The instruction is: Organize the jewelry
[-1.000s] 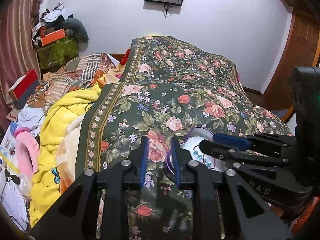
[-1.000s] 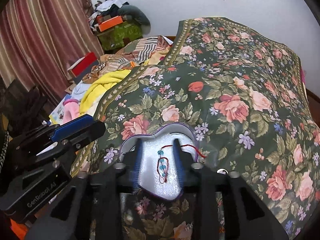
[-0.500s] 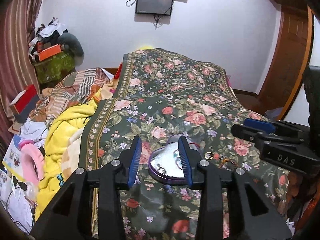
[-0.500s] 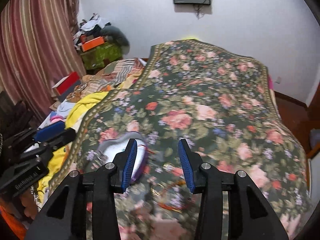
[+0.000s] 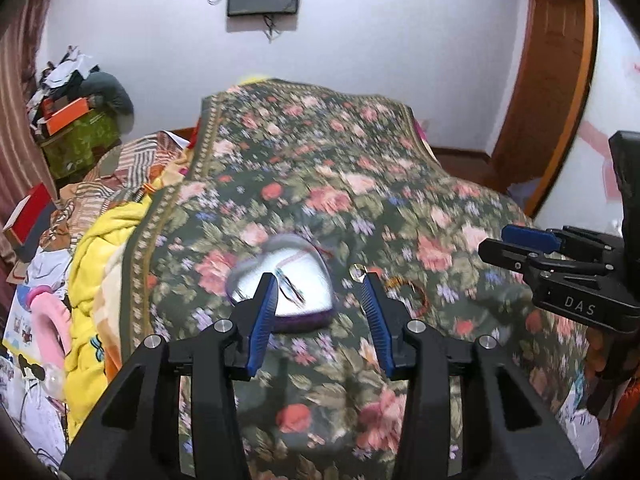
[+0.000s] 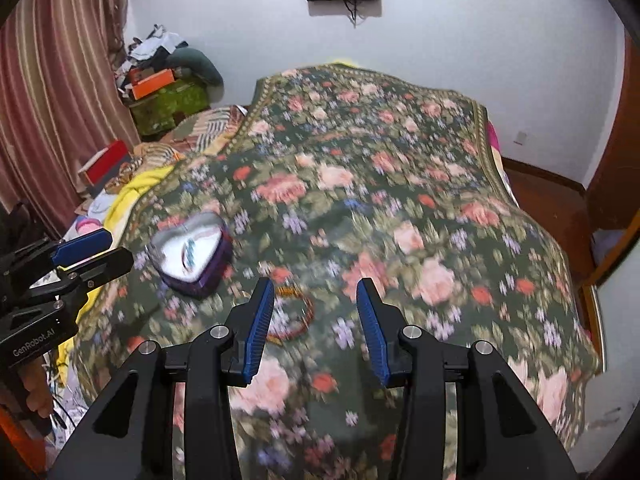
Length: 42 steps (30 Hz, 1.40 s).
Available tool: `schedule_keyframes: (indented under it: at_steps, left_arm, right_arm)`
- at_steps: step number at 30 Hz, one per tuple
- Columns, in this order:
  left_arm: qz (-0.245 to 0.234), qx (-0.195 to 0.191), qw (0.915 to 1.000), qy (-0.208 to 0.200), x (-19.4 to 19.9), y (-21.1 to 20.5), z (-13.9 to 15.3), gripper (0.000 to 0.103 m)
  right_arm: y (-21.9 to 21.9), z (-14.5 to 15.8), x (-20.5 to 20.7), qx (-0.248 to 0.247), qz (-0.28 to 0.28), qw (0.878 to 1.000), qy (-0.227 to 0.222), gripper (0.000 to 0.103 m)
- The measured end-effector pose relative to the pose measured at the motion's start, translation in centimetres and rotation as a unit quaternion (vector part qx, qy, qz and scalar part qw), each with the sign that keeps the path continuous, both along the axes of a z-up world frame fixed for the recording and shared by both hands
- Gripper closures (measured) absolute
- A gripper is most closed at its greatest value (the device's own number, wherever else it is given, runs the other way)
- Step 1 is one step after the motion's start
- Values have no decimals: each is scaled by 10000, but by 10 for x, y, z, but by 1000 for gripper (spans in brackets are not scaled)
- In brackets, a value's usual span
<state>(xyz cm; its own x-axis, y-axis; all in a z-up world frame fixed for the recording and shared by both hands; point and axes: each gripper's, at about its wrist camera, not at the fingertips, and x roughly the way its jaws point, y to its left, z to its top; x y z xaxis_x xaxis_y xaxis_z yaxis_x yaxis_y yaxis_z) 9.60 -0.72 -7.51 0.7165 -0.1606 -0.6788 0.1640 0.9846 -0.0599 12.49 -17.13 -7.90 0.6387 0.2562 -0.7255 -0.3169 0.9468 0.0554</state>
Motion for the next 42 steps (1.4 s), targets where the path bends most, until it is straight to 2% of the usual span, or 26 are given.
schedule_keyframes:
  at_steps: [8, 14, 18, 23, 28, 30, 32, 42]
  left_arm:
    - [-247, 52, 9978, 615, 4, -19, -39, 60]
    - [-372, -92, 9942, 1007, 12, -29, -66, 60]
    - [-425, -106, 9922, 1166, 20, -36, -79, 69]
    - [-460, -99, 9908, 1269, 28, -41, -89, 78]
    - [-469, -180, 9912, 1223, 36, -43, -93, 81]
    - [-489, -181, 9913, 1211, 37, -43, -94, 88]
    - [-513, -193, 9914, 1184, 36, -43, -95, 91]
    - [-448, -405, 9920, 1108, 35, -27, -91, 91]
  right_arm:
    - [-16, -29, -13, -49, -77, 9991, 403, 64]
    - [-21, -43, -17, -45, -80, 9980, 619, 64]
    - [-22, -50, -15, 7, -64, 9973, 733, 64]
    - [-18, -56, -12, 23, -6, 9965, 833, 64]
    - [-12, -61, -6, 38, 61, 9958, 916, 64]
    - [-10, -62, -3, 47, 90, 9955, 941, 64]
    - [-6, -64, -1, 73, 123, 9951, 979, 64]
    - [17, -73, 10, 283, 402, 9919, 1171, 64]
